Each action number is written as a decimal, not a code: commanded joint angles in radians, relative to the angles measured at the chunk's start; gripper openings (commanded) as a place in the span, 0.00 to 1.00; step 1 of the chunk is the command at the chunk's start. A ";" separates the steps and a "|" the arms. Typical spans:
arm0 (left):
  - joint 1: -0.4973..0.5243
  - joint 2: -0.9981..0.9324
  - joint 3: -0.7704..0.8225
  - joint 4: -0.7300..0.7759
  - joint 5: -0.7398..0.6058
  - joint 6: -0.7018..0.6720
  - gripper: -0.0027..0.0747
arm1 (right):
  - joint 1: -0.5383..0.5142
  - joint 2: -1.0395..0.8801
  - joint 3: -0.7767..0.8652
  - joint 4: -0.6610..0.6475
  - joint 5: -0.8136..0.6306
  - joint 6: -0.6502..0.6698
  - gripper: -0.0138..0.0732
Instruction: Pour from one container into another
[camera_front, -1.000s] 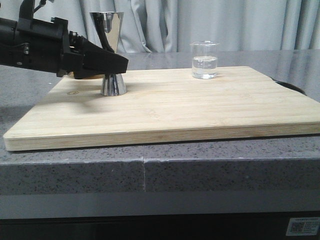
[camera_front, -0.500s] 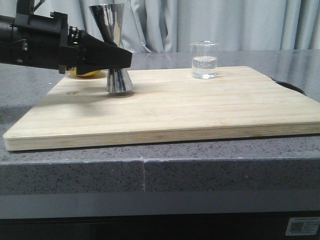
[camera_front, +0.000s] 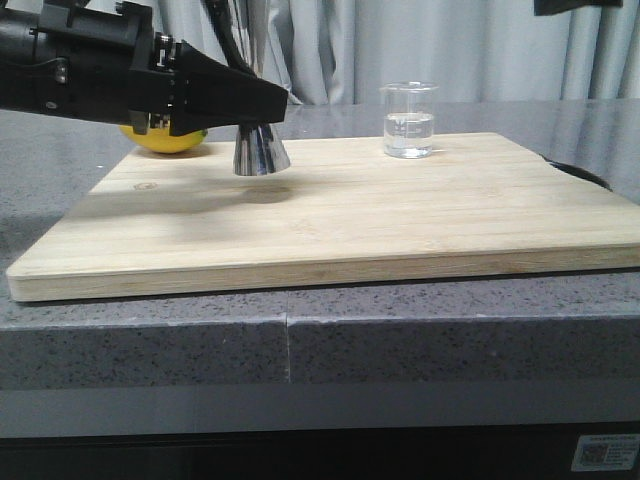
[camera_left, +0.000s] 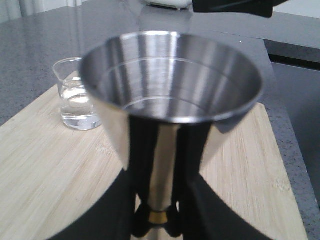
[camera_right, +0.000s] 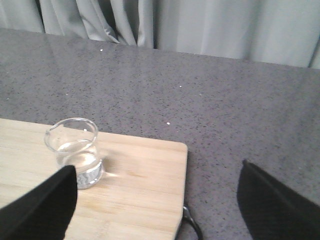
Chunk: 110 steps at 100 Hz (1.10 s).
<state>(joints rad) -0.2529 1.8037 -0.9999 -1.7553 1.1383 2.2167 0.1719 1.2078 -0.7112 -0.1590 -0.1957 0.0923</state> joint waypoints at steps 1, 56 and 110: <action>-0.010 -0.055 -0.028 -0.058 0.069 -0.026 0.02 | 0.008 -0.008 0.023 -0.011 -0.187 -0.003 0.83; -0.032 -0.055 -0.133 0.041 0.057 -0.121 0.02 | 0.017 0.203 0.139 -0.105 -0.616 0.100 0.83; -0.032 -0.055 -0.133 0.045 0.057 -0.121 0.02 | 0.017 0.426 0.101 -0.197 -0.849 0.145 0.83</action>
<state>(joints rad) -0.2786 1.8037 -1.1010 -1.6452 1.1343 2.1078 0.1875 1.6486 -0.5646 -0.3367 -0.9475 0.2325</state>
